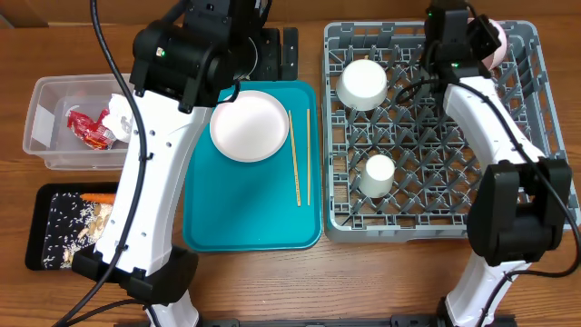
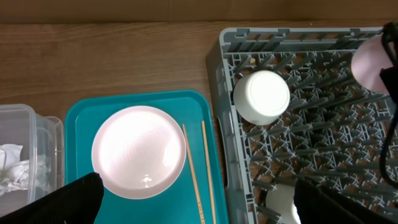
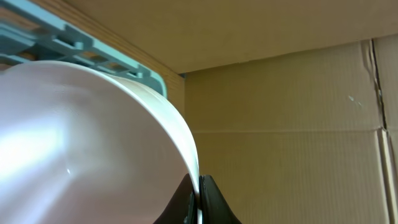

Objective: Sort waste into correct bins and load items into the dishwasher
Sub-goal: 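Carry the pink bowl to the back right of the rack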

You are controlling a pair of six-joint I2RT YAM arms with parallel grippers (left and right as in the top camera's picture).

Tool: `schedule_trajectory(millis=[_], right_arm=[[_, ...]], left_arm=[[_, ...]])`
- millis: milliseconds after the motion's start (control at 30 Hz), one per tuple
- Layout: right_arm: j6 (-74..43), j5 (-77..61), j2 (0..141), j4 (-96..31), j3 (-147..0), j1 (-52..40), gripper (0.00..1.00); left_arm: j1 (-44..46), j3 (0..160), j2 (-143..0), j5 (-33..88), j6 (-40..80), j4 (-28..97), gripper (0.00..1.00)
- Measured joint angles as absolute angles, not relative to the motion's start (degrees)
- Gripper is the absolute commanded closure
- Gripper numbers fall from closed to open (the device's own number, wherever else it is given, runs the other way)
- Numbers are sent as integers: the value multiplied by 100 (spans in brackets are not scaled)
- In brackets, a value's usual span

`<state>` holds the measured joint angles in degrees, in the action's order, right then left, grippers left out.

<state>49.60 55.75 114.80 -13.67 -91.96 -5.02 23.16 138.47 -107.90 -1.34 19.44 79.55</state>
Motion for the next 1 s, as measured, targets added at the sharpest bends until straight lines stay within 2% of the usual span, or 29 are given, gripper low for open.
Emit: schedule_trajectory(millis=[1000], right_arm=[[4998,6239,11889,-1306,-9196,-648,96]], left_arm=[[2316,13847,-10790,-134,1944,7955,0]])
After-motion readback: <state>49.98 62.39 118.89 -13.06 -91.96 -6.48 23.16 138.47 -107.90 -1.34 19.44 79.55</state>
